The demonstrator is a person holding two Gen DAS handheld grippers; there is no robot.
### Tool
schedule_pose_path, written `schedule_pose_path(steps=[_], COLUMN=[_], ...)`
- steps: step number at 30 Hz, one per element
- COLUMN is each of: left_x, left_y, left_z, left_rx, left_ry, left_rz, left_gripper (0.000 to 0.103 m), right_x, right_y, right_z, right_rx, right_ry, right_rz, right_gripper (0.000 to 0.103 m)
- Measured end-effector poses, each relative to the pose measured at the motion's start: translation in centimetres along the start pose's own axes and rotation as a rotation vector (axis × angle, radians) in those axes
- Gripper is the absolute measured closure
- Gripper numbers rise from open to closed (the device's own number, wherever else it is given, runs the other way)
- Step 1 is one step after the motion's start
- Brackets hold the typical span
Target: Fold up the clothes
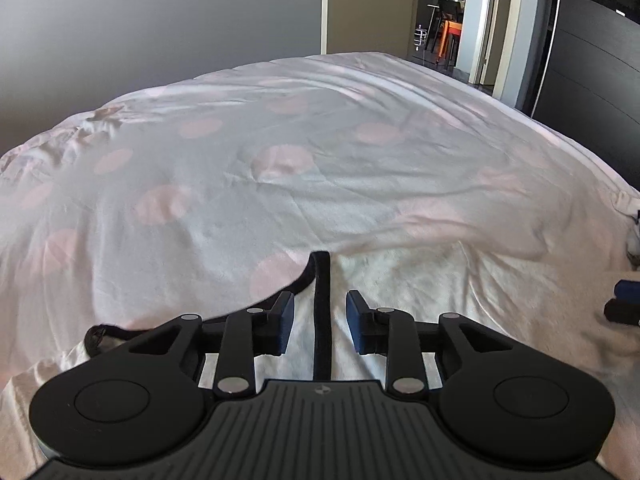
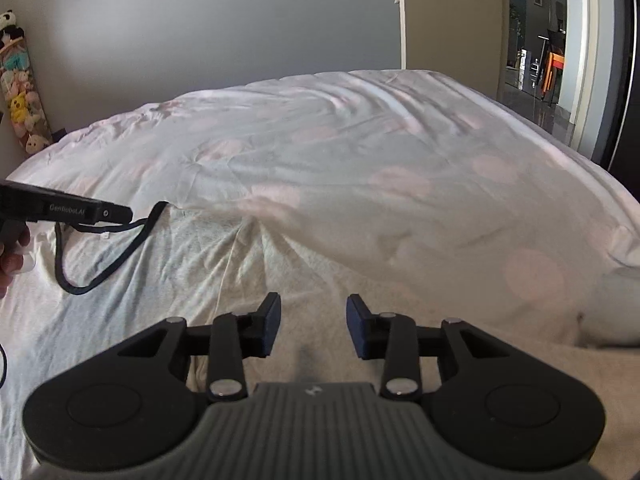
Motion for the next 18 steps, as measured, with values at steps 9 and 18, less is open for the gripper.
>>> schedule_pose_path(steps=[9,18], left_x=[-7.5,-15.3], left_y=[-9.2,-15.3], left_z=[-2.0,-1.7], left_rx=[0.037,0.046], left_ry=[-0.003,-0.189], left_rz=[0.085,0.153], left_gripper=[0.065,0.065], right_x=[-2.2,-3.7], right_y=[-12.3,-19.9], right_z=[-8.8,-18.0], right_rx=[-0.133,-0.274], right_ry=[0.163,0.381], right_rz=[-0.020,-0.023], right_gripper=[0.051,0.047])
Point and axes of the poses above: each gripper's, at about its wrist camera, not at the fingertips, and y roughly the way its jaws point, z to its left, x to its top, the point moved 3 cm from there along y, roughly the way its jaws point, and after that the axes turned 8 degrees about -x, right-handed, at the moved point
